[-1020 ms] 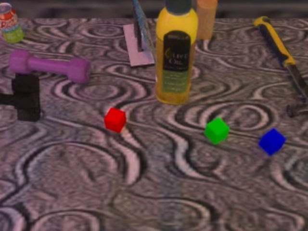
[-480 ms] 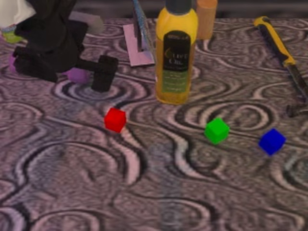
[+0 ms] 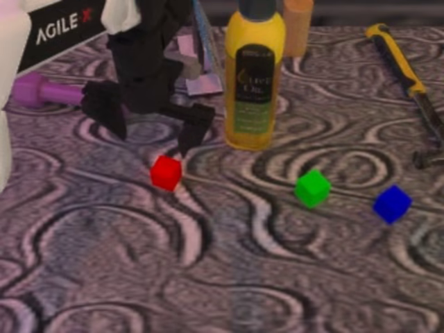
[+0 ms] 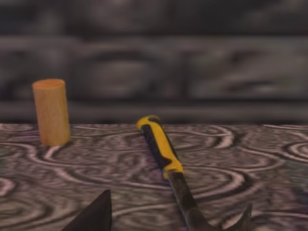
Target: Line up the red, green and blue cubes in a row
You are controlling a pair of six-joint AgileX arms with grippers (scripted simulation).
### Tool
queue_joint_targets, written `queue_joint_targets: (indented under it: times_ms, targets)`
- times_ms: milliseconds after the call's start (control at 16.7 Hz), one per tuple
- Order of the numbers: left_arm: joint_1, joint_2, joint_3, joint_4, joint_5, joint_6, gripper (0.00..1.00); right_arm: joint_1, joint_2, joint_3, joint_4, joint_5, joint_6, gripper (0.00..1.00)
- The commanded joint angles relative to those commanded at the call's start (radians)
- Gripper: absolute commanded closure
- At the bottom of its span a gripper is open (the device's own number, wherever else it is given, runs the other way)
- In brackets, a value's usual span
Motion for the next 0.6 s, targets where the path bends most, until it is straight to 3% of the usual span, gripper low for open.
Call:
queue_joint_targets:
  times_ms: [600]
  targets:
    - [0.000,0.030,-0.047,0.069,0.000,0.003,0.00,0.000,0.000,0.000,0.000,0.000,0.000,0.00]
